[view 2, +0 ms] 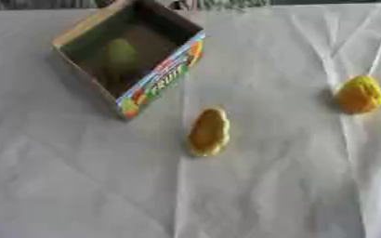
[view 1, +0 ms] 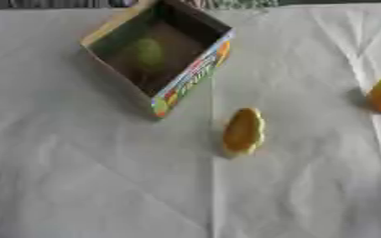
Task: Pick up objects on the table and place them in the box.
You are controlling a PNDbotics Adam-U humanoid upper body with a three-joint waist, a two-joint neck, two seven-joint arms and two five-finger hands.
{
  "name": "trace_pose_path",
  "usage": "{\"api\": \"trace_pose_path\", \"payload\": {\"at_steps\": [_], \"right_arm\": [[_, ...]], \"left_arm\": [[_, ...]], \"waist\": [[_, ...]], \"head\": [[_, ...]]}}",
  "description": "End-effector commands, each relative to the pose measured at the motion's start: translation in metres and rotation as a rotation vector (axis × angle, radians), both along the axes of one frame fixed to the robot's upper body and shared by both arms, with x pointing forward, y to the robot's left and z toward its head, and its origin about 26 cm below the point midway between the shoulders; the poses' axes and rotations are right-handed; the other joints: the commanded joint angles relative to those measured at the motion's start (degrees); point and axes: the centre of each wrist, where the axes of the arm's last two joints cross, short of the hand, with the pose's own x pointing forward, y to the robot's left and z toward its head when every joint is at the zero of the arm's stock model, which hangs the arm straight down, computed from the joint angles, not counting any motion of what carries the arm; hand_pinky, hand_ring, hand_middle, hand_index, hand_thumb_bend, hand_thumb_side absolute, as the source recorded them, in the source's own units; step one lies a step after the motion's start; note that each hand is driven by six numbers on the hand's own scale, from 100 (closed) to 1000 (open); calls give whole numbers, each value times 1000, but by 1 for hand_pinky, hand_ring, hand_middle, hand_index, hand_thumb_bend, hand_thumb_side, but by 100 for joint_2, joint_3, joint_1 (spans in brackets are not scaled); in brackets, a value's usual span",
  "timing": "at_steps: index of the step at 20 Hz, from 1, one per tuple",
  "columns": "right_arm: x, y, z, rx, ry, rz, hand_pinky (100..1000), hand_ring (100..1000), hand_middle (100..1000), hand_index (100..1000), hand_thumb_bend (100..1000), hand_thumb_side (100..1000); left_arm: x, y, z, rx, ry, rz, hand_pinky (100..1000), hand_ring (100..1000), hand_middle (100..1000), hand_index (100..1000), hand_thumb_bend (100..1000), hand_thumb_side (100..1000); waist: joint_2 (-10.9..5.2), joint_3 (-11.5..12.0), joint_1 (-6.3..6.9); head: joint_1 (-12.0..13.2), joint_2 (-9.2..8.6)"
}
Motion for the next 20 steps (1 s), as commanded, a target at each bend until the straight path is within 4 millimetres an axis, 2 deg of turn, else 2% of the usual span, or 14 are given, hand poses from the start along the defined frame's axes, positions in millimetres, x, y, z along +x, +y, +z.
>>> {"api": "trace_pose_path", "payload": {"at_steps": [1,3,4,5,9,13,20], "right_arm": [[-8,-8,15,-158,-63,-43,879,976,671,862,100,364],[-12,-14,14,-234,-71,-75,877,977,673,862,100,366],[-14,-16,13,-273,-72,-91,876,974,676,862,100,334],[-16,-19,14,-310,-77,-109,873,962,684,862,100,226],[-21,-27,22,-441,-114,-182,868,950,699,863,100,100],[-21,-25,31,-579,-124,-240,865,973,721,866,100,100],[-18,-16,42,-772,-107,-309,862,1000,754,871,100,118]], "left_arm": [[-5,6,9,36,-27,24,815,809,802,896,218,357],[-5,6,9,39,-25,28,815,809,802,896,215,358],[-5,7,9,41,-25,30,815,809,802,896,214,359],[-5,7,9,42,-23,32,814,809,802,897,209,361],[-6,8,8,48,-18,39,814,809,803,897,204,365],[-6,8,7,51,-14,39,814,809,802,897,201,368],[-6,8,5,52,-4,36,814,802,802,897,194,369]], "waist": [[-105,-24,-26],[-95,-36,-47],[-89,-40,-56],[-84,-47,-65],[-75,-73,-93],[-79,-75,-109],[-89,-50,-96]], "head": [[84,35],[112,35],[122,33],[138,34],[159,42],[86,50],[-297,53]]}}
